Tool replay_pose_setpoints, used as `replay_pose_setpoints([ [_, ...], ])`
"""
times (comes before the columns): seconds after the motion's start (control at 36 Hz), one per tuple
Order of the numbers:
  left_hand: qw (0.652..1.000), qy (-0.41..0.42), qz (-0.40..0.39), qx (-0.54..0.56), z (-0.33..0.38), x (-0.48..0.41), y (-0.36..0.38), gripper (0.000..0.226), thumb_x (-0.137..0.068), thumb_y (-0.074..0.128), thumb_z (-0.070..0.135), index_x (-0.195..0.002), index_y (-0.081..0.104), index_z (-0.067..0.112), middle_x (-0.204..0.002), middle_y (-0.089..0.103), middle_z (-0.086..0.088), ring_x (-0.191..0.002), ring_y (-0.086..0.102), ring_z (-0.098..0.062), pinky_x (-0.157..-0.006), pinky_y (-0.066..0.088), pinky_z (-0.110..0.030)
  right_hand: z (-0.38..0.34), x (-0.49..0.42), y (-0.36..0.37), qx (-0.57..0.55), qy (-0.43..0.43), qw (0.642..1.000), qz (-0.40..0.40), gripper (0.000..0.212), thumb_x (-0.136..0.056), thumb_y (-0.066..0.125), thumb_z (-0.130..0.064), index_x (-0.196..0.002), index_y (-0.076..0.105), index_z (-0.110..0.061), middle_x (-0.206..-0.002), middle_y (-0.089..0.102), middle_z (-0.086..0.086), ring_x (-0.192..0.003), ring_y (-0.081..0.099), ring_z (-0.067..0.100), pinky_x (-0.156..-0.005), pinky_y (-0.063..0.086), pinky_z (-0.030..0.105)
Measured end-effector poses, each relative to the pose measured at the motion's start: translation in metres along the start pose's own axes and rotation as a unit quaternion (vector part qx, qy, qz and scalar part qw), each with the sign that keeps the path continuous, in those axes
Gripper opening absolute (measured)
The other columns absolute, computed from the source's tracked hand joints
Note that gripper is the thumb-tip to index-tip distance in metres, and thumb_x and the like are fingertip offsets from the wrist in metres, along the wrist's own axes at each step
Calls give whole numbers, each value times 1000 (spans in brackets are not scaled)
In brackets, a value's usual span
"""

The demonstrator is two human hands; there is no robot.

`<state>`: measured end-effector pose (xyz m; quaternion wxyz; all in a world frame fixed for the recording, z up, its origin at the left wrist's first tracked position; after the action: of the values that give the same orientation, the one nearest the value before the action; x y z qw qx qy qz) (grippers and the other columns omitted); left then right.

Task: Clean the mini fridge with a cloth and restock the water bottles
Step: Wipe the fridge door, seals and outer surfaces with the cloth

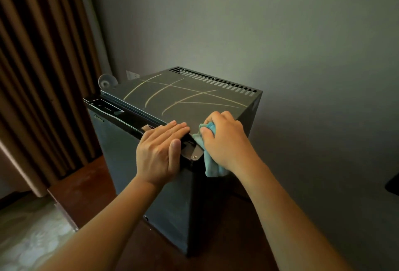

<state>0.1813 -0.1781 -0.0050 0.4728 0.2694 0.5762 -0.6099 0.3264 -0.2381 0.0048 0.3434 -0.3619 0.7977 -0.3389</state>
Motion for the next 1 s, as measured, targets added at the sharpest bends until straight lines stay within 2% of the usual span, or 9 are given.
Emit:
replay_pose_setpoints([
  [0.19,1000,10,20,7,-2,2,0,60,-108,20,31,-117,76,11,-123,72,-1,-123,64,-19,-96,52,-44,-1,-1,2,13,-6,1000,-13,7,-101,48,-40,-102,48,-33,-109,40,-10,-104,40,18,-86,35,31],
  [0.42,999,13,26,16,0,2,-2,54,-108,26,31,-115,77,13,-120,73,-1,-121,66,-20,-95,52,-43,-2,4,-2,29,54,998,-29,7,-100,50,-39,-101,51,-32,-110,43,-9,-106,44,20,-87,39,35],
  [0.56,998,7,-26,49,-3,2,0,44,-106,36,29,-119,75,12,-126,70,-3,-127,62,-20,-101,49,-45,-7,12,-6,58,109,992,-2,7,-101,50,-39,-97,51,-34,-112,45,-8,-110,44,22,-94,41,41],
  [0.67,993,13,-96,69,-6,-2,-6,41,-104,40,28,-120,74,12,-128,70,-5,-128,61,-22,-103,48,-43,-11,17,-8,83,170,982,15,6,-103,48,-38,-99,49,-33,-113,43,-6,-111,41,24,-91,38,40],
  [0.75,989,38,-124,77,-7,-16,-15,34,-102,46,25,-106,79,15,-115,76,-3,-115,69,-22,-92,51,-39,-16,18,-10,116,210,971,14,6,-103,47,-38,-100,48,-32,-110,41,-5,-111,39,25,-87,37,40],
  [0.81,985,67,-147,66,-6,-27,-16,35,-101,47,26,-85,77,17,-94,78,-1,-94,74,-24,-80,49,-36,-19,19,-12,139,231,963,10,8,-104,46,-37,-102,49,-30,-110,40,-4,-110,38,26,-87,42,44],
  [0.89,975,80,-200,51,-13,-48,-8,46,-99,44,32,-59,62,19,-64,70,-4,-63,65,-32,-65,42,-35,-23,22,-12,170,245,954,9,8,-104,45,-37,-104,47,-29,-110,39,-3,-108,39,28,-87,43,46],
  [1.0,958,126,-239,99,-22,-75,11,47,-101,54,30,-56,45,21,-57,59,-4,-62,59,-36,-64,30,-34,-24,19,-17,174,234,957,1,10,-105,45,-36,-106,50,-28,-112,40,-2,-111,40,27,-86,42,42],
])
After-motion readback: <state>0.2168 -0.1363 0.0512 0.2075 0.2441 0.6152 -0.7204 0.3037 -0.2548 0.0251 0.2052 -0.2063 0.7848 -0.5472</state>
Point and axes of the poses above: each hand's wrist, its own x-axis away from the middle knuckle, its own y-axis out of the palm, z = x × y, the point moved 10 cm from there along -x, towards the middle knuckle
